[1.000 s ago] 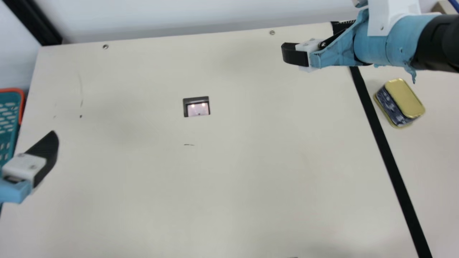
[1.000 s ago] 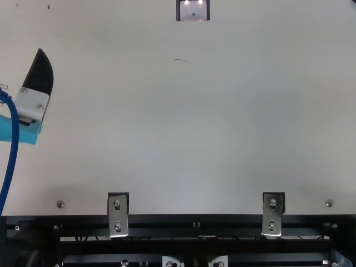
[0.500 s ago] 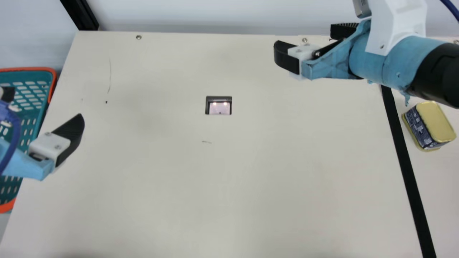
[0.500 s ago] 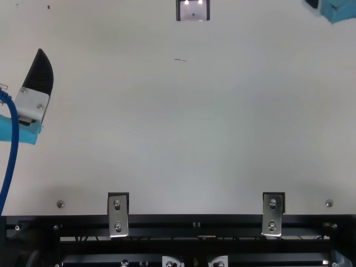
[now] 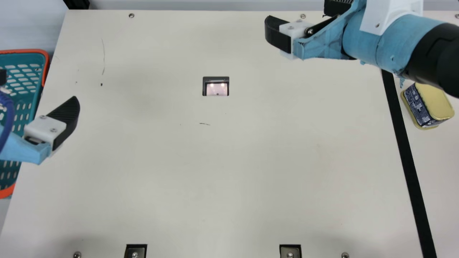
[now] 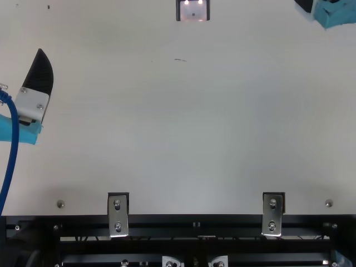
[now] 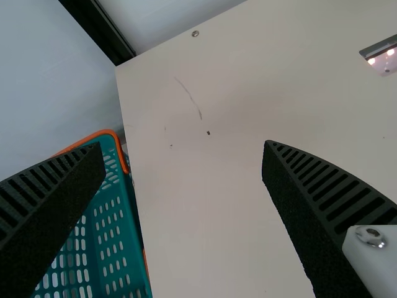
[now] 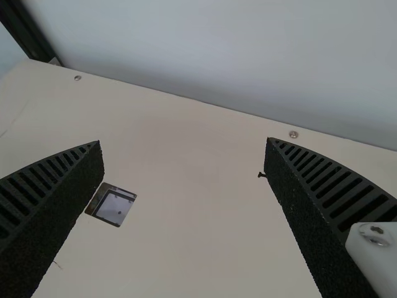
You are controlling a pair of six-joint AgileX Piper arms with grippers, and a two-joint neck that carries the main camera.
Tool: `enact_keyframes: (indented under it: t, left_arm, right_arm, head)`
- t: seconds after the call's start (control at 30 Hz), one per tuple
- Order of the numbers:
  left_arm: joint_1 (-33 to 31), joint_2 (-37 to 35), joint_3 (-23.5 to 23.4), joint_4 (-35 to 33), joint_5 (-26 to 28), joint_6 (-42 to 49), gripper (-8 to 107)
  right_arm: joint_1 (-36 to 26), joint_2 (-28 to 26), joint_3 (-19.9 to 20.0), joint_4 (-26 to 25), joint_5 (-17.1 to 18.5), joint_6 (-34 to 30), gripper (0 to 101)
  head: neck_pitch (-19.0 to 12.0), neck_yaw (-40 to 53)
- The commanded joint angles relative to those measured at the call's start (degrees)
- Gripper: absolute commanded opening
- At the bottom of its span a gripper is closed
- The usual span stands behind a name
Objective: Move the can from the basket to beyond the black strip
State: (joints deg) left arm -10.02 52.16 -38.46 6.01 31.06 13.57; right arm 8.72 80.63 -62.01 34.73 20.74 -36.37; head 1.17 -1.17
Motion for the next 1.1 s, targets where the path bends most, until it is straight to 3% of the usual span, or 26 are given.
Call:
enact_keyframes:
  t: [0.0,0.4,0.7,1.07]
  left_arm:
    - [0.0,0.0,0.0,0.0,0.0,0.0,90]
    - [-0.8,-2.2,0.8,5.2,-2.0,-4.2,90]
    - [-1.3,-8.4,4.3,9.2,-5.3,-9.1,90]
    - [-4.2,-16.1,7.7,7.6,-6.5,-13.3,90]
  right_arm:
    - [0.0,0.0,0.0,0.0,0.0,0.0,101]
    - [0.9,-1.6,1.1,-2.6,-2.1,2.7,101]
    - [3.1,-8.0,7.2,-0.2,-8.1,-0.4,101]
    - [4.2,-18.6,16.4,2.1,-14.3,-2.2,101]
  head:
    - [-0.3,-0.1]
    - [-0.3,-0.1]
    - [-0.3,-0.1]
    - [-0.3,-0.1]
